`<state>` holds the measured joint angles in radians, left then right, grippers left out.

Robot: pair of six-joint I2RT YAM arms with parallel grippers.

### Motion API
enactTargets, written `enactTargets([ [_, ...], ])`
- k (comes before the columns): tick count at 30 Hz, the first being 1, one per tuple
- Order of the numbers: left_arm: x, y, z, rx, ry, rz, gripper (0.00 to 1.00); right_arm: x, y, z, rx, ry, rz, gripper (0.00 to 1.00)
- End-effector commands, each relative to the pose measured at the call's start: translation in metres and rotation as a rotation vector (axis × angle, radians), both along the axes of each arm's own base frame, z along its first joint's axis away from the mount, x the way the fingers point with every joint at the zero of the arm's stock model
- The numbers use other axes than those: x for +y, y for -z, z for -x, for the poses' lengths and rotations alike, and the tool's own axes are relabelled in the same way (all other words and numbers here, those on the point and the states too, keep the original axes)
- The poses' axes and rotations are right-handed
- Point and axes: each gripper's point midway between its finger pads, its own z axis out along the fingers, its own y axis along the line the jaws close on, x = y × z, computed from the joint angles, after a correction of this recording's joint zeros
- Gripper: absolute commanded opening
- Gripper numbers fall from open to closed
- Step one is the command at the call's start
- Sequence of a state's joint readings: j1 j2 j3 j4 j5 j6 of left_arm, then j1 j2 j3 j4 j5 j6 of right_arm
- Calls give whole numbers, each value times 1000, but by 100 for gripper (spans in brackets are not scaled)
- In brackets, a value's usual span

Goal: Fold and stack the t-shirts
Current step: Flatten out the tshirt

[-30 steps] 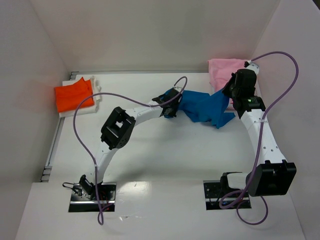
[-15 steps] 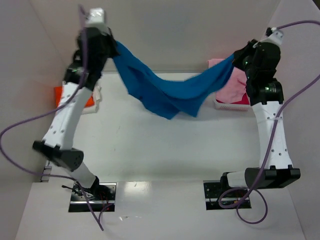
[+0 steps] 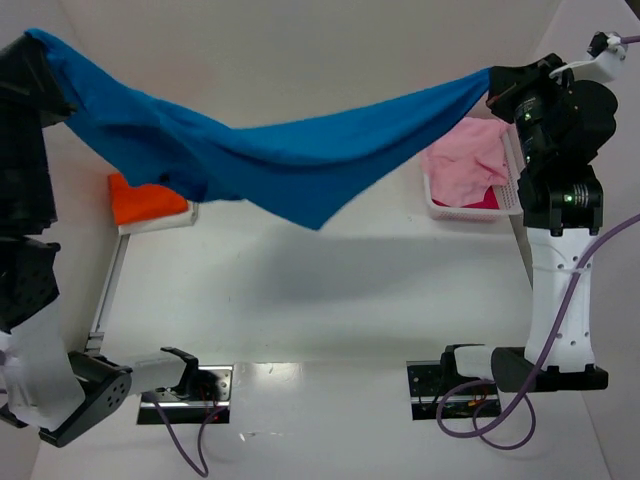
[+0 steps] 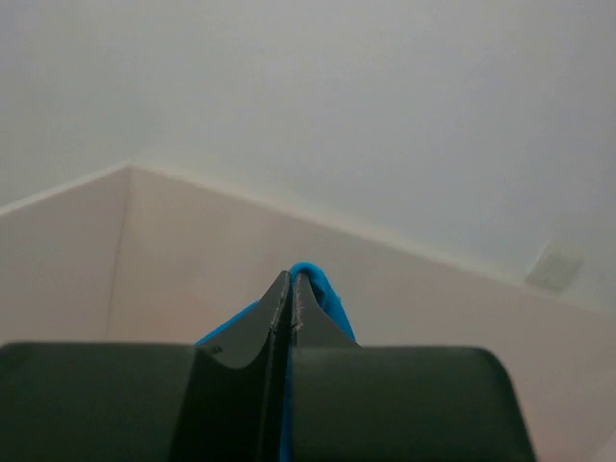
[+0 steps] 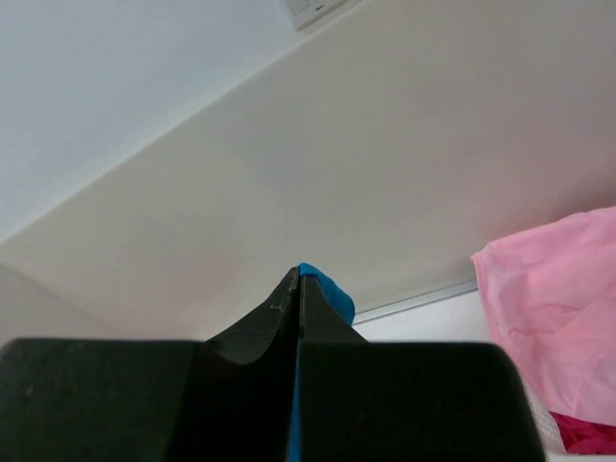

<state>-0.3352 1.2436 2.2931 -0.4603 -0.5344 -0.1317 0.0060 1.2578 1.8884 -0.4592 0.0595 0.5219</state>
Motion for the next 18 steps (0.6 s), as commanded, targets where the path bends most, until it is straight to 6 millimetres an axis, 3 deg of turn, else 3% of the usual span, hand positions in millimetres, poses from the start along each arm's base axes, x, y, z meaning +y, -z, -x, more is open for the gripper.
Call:
enactTargets([
  [1, 7, 13, -11, 49, -72, -26, 0, -26, 22, 18, 13, 118, -44, 0],
  [4, 9, 11, -8, 43, -72, -24, 0, -23, 46, 13, 67, 95, -44, 0],
  [8, 0, 22, -20, 74, -47, -42, 0, -16, 83, 16, 135, 54, -47, 0],
  [13, -24, 56, -45, 157, 47, -74, 0, -1, 182, 13, 342, -30, -50, 0],
  [15, -33, 70, -47, 178, 97, -57, 0, 5, 243, 12, 476, -64, -60, 0],
  [16, -36, 80, -50, 198, 114, -54, 0, 9, 261, 14, 514, -78, -68, 0],
  [18, -43, 124, -57, 286, 141, -49, 0, 16, 311, 21, 603, -93, -83, 0],
])
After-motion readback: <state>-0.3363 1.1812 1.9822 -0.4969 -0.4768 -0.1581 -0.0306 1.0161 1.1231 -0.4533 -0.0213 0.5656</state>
